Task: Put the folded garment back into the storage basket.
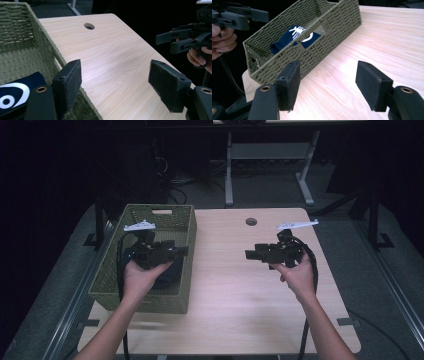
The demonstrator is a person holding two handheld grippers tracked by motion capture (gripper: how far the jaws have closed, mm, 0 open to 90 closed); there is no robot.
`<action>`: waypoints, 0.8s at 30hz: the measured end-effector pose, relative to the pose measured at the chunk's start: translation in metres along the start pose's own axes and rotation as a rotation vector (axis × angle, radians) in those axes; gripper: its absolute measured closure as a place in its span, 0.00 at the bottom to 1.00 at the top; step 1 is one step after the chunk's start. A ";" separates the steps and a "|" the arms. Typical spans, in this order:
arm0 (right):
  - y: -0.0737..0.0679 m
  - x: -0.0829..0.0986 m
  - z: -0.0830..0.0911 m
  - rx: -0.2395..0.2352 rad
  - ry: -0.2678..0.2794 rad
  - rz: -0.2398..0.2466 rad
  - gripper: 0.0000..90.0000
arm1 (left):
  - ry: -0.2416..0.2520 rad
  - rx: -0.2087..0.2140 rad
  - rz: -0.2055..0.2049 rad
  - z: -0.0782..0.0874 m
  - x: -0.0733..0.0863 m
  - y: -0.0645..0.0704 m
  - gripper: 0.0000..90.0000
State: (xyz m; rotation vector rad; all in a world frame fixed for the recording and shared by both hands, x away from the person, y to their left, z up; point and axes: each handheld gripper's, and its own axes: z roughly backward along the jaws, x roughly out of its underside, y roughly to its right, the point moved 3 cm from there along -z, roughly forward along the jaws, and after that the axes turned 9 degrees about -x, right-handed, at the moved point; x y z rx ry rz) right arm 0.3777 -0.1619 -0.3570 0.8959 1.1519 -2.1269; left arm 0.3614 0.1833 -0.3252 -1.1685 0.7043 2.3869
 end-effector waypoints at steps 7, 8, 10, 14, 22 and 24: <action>0.008 0.008 0.015 0.012 0.020 -0.021 0.40 | -0.016 0.016 -0.006 -0.009 0.003 0.005 0.29; 0.009 0.009 0.017 0.014 0.024 -0.025 0.40 | -0.018 0.016 -0.008 -0.010 0.003 0.006 0.29; 0.012 0.012 0.020 0.022 0.025 -0.029 0.39 | -0.020 0.020 -0.010 -0.012 0.003 0.008 0.29; 0.015 0.015 0.028 0.040 0.034 -0.034 0.39 | -0.023 0.029 -0.013 -0.017 0.003 0.012 0.29; 0.021 0.022 0.038 0.060 0.035 -0.039 0.38 | -0.030 0.052 -0.027 -0.025 0.003 0.024 0.28; 0.022 0.024 0.041 0.063 0.035 -0.044 0.38 | -0.035 0.057 -0.034 -0.027 0.003 0.027 0.28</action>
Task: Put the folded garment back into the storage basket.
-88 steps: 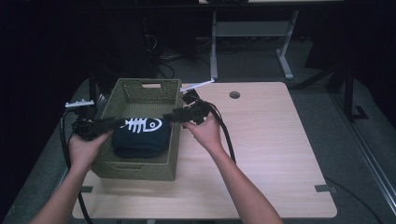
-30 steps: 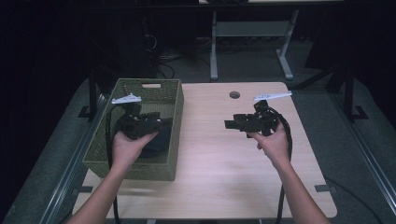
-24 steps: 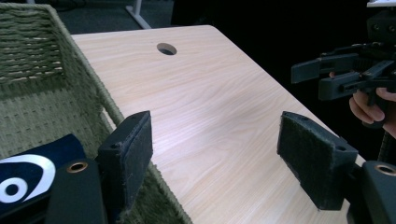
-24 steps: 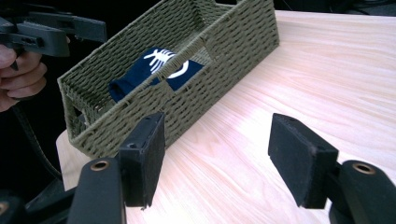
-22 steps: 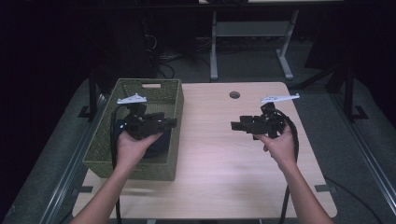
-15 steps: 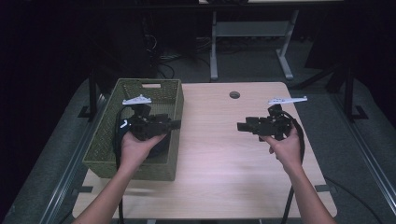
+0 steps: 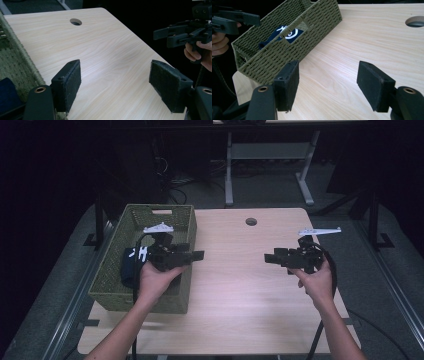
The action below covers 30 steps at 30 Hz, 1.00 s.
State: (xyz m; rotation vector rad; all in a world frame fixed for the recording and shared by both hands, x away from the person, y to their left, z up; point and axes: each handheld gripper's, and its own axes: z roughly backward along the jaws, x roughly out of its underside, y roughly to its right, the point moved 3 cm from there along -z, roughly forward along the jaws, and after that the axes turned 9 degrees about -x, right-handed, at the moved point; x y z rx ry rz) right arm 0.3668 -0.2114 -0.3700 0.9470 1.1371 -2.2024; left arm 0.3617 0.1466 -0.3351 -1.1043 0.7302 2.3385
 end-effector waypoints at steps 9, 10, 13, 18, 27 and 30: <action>0.008 0.012 0.011 0.024 -0.009 -0.017 0.38 | -0.006 0.017 -0.019 -0.006 0.002 0.012 0.28; 0.008 0.012 0.011 0.024 -0.009 -0.017 0.38 | -0.006 0.017 -0.019 -0.006 0.002 0.012 0.28; 0.011 0.018 0.016 0.031 -0.006 -0.023 0.38 | -0.013 0.026 -0.031 -0.009 0.003 0.019 0.28; 0.013 0.025 0.022 0.040 0.006 -0.030 0.38 | -0.015 0.037 -0.037 -0.013 0.005 0.025 0.28; 0.016 0.036 0.026 0.057 -0.005 -0.042 0.37 | -0.031 0.059 -0.053 -0.018 0.015 0.035 0.28; 0.017 0.040 0.028 0.062 -0.007 -0.042 0.37 | -0.029 0.066 -0.054 -0.019 0.018 0.040 0.28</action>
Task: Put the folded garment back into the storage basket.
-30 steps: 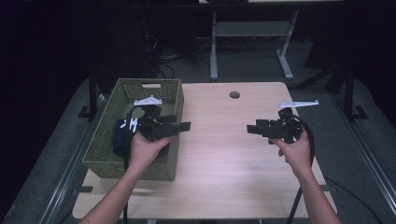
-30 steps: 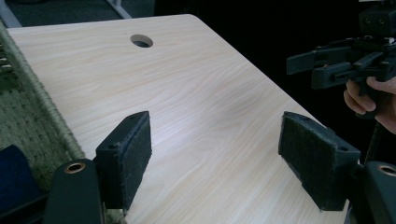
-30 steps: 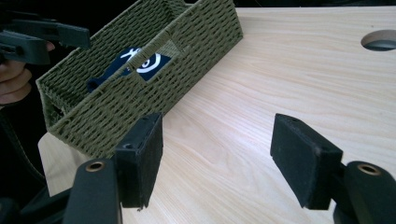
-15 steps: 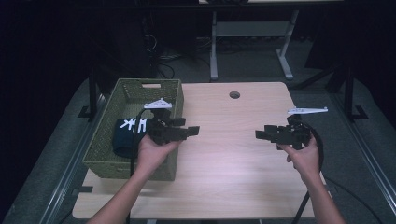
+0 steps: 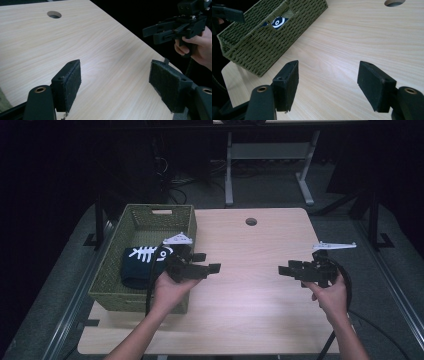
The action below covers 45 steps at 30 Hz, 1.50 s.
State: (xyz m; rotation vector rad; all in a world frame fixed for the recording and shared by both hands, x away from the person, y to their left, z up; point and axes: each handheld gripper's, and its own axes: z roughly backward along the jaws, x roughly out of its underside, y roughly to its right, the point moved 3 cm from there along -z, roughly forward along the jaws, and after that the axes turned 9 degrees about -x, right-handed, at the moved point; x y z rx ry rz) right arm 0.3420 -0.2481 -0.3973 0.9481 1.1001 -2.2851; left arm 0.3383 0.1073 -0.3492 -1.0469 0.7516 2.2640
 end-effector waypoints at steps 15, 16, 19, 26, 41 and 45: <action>0.005 0.022 0.011 0.054 -0.028 0.006 0.35 | -0.012 0.025 -0.053 -0.007 0.020 0.021 0.28; 0.005 0.024 0.012 0.059 -0.031 0.009 0.35 | -0.010 0.028 -0.051 -0.007 0.022 0.022 0.28; 0.005 0.028 0.014 0.058 -0.030 0.006 0.35 | -0.008 0.035 -0.050 -0.006 0.028 0.025 0.28; 0.006 0.039 0.020 0.073 -0.027 0.010 0.34 | -0.007 0.046 -0.066 -0.006 0.043 0.032 0.28; 0.011 0.084 0.025 0.098 -0.023 -0.008 0.34 | -0.026 0.092 -0.097 -0.015 0.086 0.045 0.27; 0.011 0.094 0.027 0.106 -0.018 -0.012 0.34 | -0.025 0.098 -0.106 -0.016 0.095 0.046 0.26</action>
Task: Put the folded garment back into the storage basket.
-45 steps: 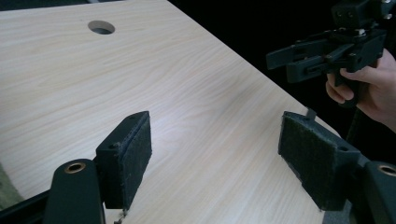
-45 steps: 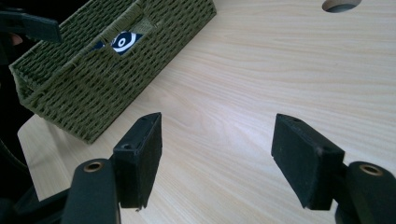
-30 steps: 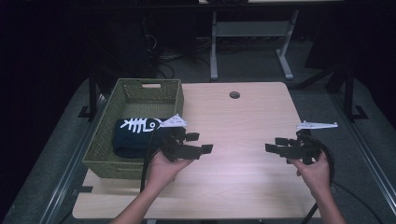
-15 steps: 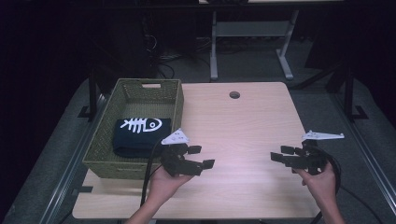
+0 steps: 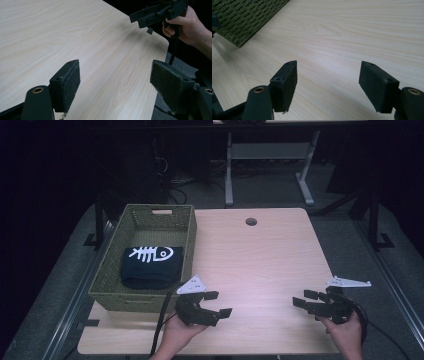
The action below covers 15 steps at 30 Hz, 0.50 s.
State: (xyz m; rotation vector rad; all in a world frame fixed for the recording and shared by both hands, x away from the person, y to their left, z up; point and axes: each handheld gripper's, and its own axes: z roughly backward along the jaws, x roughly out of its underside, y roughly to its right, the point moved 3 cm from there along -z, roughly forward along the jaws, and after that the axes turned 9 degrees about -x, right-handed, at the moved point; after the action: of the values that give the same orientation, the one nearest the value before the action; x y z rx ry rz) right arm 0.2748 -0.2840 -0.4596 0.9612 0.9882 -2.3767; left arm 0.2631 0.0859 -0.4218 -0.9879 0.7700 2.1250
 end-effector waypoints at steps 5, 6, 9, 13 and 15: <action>-0.001 0.011 0.002 0.026 0.006 0.012 0.34 | -0.008 0.006 -0.003 -0.005 0.013 -0.001 0.26; -0.002 0.013 0.003 0.031 0.008 0.015 0.34 | -0.010 0.005 -0.006 -0.006 0.015 0.000 0.26; -0.003 0.019 0.006 0.038 0.021 0.016 0.34 | -0.022 0.007 -0.017 -0.010 0.021 0.003 0.26; -0.005 0.027 0.009 0.051 0.030 0.020 0.34 | -0.029 0.012 -0.023 -0.012 0.026 0.007 0.26; -0.006 0.030 0.011 0.051 0.036 0.021 0.34 | -0.031 0.012 -0.029 -0.013 0.029 0.009 0.26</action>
State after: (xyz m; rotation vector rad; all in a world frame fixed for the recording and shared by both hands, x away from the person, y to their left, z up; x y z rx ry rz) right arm 0.2458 -0.2902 -0.4727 1.0316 0.9293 -2.3856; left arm 0.2471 0.0804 -0.4503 -0.9520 0.7487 2.1035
